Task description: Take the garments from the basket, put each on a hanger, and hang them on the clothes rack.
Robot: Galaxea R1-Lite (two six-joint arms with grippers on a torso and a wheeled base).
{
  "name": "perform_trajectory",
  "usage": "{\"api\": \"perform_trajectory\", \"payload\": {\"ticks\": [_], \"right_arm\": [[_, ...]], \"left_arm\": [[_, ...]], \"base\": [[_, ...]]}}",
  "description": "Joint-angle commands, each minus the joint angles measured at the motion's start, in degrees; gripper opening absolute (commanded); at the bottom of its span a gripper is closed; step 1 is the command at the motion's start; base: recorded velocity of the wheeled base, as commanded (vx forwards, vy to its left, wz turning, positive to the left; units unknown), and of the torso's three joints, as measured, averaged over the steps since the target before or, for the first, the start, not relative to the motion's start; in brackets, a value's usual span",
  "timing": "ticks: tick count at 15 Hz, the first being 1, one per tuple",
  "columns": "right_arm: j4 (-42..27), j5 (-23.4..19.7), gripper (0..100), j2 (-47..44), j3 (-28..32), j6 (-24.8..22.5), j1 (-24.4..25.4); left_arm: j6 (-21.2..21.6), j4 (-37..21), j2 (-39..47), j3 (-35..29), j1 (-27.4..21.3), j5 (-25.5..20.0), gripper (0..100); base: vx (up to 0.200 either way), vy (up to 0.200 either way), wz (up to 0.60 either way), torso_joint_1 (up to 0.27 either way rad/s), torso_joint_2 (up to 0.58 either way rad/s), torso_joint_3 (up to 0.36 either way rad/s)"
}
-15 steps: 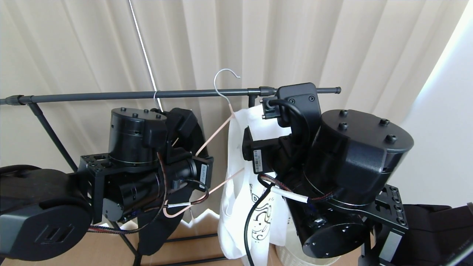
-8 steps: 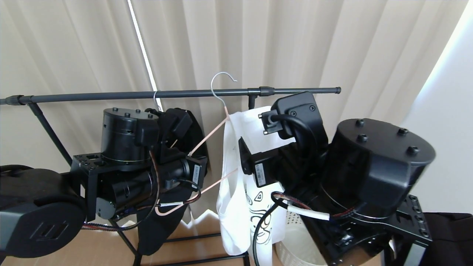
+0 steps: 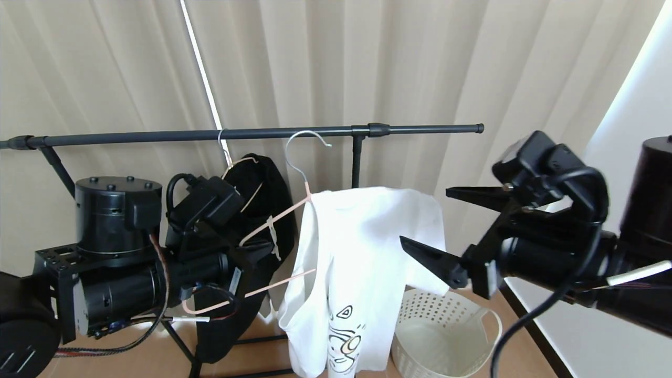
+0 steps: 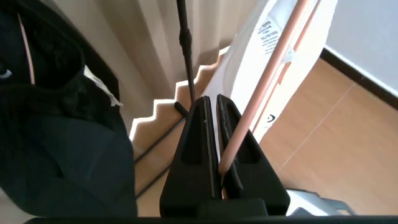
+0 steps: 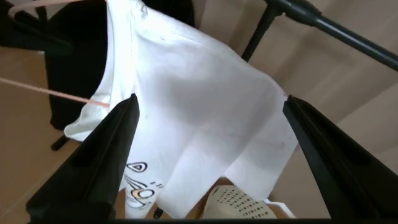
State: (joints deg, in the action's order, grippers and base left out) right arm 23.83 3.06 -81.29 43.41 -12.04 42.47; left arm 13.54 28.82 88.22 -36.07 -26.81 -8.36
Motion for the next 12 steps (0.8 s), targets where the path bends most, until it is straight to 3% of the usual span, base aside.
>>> {"api": "perform_trajectory", "payload": {"ticks": [1,2,4,7,8,11,12], "right_arm": [[-7.7,-11.5,100,8.4,0.1,-0.3,-8.5],[-10.7,-17.5,100,9.0,0.3,-1.4,-10.7],[-15.8,-25.0,100,8.7,1.0,-4.1,-13.8],[-23.6,-27.3,100,5.7,4.0,-10.0,-14.0],[-26.6,-27.5,100,2.8,7.3,-15.6,-14.3],[-51.6,-29.5,100,-4.1,25.1,-27.9,-14.3],[-53.7,-30.1,100,-4.8,26.6,-28.8,-14.3]], "left_arm": [[0.9,1.4,-1.2,4.0,0.2,-1.5,0],[1.0,1.9,-1.3,5.2,0.2,-2.5,0],[1.9,3.3,-2.3,7.7,0.0,-4.5,0],[4.0,4.2,-4.2,10.6,-0.7,-8.4,0],[5.8,4.3,-4.2,11.2,-1.5,-8.7,0],[7.5,4.3,-3.3,10.4,-2.8,-8.7,0],[7.6,4.3,-3.3,10.3,-2.8,-8.7,0]], "base": [[0.0,0.0,0.0,0.0,0.0,0.0],[0.0,0.0,0.0,0.0,0.0,0.0],[0.0,0.0,0.0,0.0,0.0,0.0],[0.0,0.0,0.0,0.0,0.0,0.0],[0.0,0.0,0.0,0.0,0.0,0.0],[0.0,0.0,0.0,0.0,0.0,0.0],[0.0,0.0,0.0,0.0,0.0,0.0]]}}
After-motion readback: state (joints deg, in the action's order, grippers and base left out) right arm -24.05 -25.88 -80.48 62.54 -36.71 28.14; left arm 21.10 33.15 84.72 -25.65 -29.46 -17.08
